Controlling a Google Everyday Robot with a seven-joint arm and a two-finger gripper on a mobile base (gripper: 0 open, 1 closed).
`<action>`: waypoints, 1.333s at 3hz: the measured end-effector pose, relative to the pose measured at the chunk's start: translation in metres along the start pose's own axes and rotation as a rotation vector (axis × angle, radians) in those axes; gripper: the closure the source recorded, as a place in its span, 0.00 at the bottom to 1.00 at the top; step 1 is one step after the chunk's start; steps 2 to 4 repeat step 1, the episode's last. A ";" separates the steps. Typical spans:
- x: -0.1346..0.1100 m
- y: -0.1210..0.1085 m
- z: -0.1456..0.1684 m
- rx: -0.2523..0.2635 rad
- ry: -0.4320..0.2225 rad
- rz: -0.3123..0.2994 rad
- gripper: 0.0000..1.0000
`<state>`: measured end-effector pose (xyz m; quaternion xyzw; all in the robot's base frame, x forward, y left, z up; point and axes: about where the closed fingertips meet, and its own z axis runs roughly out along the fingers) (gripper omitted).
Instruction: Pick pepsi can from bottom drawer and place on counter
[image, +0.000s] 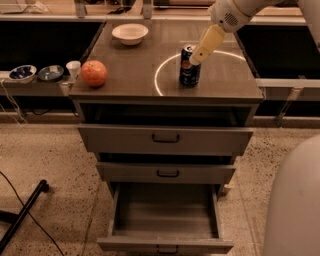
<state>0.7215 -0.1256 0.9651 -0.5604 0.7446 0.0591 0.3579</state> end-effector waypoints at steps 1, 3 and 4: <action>-0.001 0.000 -0.012 0.027 0.029 -0.020 0.00; -0.001 0.000 -0.012 0.027 0.029 -0.020 0.00; -0.001 0.000 -0.012 0.027 0.029 -0.020 0.00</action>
Offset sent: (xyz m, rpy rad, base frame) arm 0.0000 0.0000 0.0000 0.0000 0.0000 0.0000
